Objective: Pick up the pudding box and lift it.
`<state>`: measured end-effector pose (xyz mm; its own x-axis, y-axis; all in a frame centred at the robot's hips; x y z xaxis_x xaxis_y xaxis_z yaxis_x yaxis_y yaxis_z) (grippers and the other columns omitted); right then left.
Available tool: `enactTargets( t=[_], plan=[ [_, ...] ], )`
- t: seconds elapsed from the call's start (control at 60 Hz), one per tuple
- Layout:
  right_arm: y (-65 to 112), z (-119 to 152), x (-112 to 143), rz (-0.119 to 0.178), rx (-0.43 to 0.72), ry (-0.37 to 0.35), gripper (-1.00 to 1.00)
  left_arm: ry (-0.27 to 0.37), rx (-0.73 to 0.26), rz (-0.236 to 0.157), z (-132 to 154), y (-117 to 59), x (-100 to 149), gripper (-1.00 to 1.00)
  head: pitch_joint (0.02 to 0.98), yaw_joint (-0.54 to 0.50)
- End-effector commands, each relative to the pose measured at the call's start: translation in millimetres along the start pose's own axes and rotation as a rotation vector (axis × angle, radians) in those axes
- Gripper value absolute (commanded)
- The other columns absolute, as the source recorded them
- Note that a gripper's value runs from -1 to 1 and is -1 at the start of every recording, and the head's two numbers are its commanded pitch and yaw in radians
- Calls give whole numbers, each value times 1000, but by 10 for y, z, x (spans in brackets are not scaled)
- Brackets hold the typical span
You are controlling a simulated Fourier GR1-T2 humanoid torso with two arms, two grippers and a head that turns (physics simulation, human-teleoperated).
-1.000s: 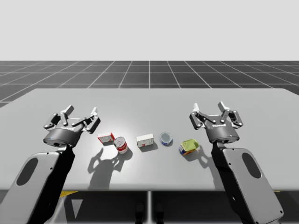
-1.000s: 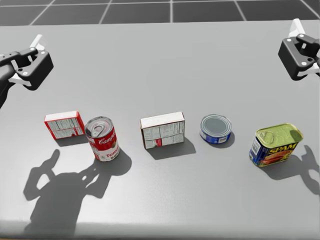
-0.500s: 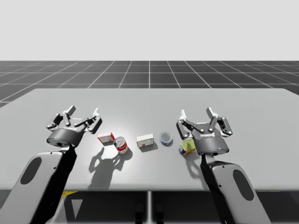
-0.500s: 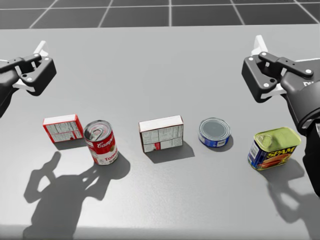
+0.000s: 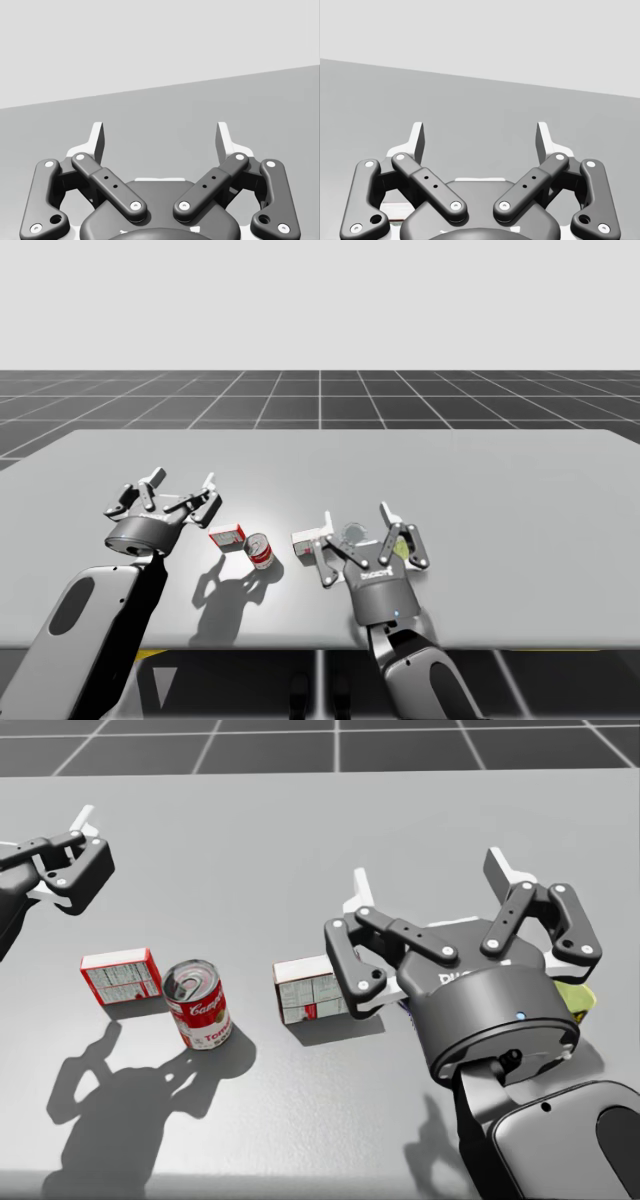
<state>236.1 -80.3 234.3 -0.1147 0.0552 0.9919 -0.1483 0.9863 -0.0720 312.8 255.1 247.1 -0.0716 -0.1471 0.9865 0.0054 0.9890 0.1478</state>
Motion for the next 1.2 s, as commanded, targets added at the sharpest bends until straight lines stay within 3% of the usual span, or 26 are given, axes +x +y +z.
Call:
enactTargets(
  t=[0.017,0.333,0.583,0.633,0.8,1.033,1.2],
  plan=[
    [325,132,-167,-11,34,46,-1000,0,-1,-2,2,-10,-2,-1000,800,36],
    [695,176,-489,8,43,132,-1000,-2,-2,-4,9,-19,2,-1000,799,39],
    [898,84,-704,63,-4,211,-1000,-3,10,-3,4,-5,1,-1000,802,44],
    [911,65,-721,75,-16,215,-1000,-4,9,-4,3,-5,1,-1000,802,44],
    [940,-18,-780,68,-48,278,-1000,-4,8,-4,2,-1,-2,-1000,800,47],
    [958,-138,-846,115,-88,305,-1000,-4,7,-4,7,-3,-2,-1000,804,48],
    [955,-244,-893,108,-95,337,-1000,-4,9,0,10,4,3,-1000,805,48]
  ],
)
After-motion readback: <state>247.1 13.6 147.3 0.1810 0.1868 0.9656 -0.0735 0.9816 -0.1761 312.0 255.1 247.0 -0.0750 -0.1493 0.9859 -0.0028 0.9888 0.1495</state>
